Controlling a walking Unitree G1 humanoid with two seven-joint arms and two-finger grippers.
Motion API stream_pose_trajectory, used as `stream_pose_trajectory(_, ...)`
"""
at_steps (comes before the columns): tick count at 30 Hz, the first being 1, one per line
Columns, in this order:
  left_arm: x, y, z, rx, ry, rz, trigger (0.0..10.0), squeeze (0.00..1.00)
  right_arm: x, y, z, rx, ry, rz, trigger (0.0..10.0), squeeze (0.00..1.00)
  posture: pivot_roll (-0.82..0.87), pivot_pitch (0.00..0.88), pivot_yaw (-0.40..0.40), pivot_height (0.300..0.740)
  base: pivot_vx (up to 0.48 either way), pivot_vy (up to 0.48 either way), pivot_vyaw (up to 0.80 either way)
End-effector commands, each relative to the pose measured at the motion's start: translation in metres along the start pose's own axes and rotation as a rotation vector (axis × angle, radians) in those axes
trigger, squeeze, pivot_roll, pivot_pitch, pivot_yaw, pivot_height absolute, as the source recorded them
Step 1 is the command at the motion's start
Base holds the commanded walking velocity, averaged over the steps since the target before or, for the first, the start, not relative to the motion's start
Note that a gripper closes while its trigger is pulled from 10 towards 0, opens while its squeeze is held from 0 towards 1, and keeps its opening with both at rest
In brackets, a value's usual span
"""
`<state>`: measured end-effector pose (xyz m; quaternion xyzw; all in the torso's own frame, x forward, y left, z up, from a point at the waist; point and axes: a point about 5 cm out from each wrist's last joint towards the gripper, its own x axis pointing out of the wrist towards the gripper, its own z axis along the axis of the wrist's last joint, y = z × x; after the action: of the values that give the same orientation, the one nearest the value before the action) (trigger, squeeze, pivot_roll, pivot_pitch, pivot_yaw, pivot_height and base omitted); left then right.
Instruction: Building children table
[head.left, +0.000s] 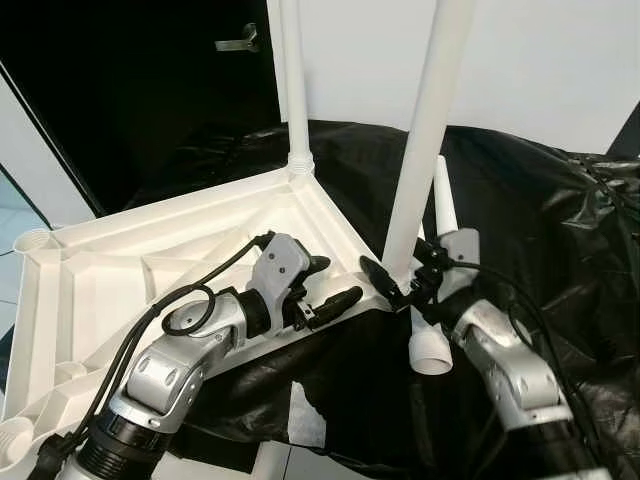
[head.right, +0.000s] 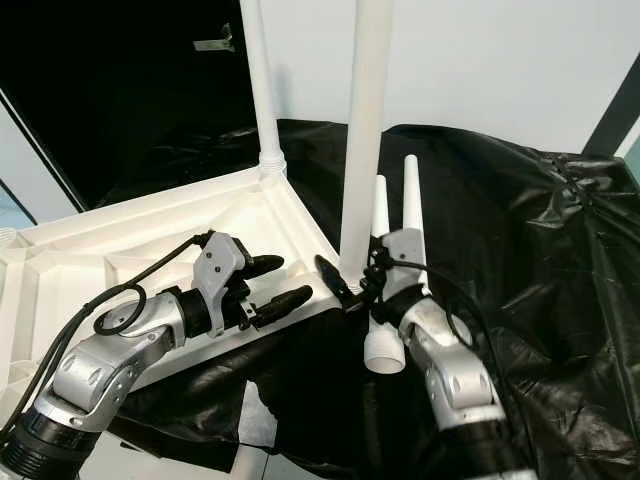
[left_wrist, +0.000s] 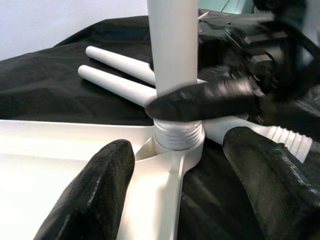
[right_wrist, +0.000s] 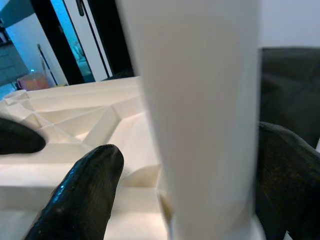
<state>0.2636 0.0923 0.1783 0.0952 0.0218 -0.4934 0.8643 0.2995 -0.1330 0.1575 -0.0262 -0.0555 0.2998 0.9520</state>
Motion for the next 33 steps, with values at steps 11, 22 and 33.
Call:
stream_pose_trajectory(11, 0.002, -0.001, 0.002, 0.017, 0.004, -0.044, 10.0, 0.00, 0.010, -0.018, -0.009, -0.023, 0.073, 0.117, 0.0, 0.00, 0.02, 0.000, 0.022, 0.740, 0.000, 0.000, 0.00)
stream_pose_trajectory(22, 0.001, -0.001, 0.001, 0.015, 0.005, -0.041, 10.0, 0.00, 0.007, -0.017, -0.018, 0.024, 0.085, 0.114, 0.0, 0.00, 0.02, 0.000, 0.020, 0.740, 0.000, 0.000, 0.00)
stream_pose_trajectory(33, 0.000, -0.001, 0.001, 0.016, 0.008, -0.036, 10.0, 0.00, 0.007, -0.011, -0.025, 0.029, 0.100, -0.087, 10.0, 0.00, 0.02, 0.000, 0.012, 0.740, 0.000, 0.000, 0.00)
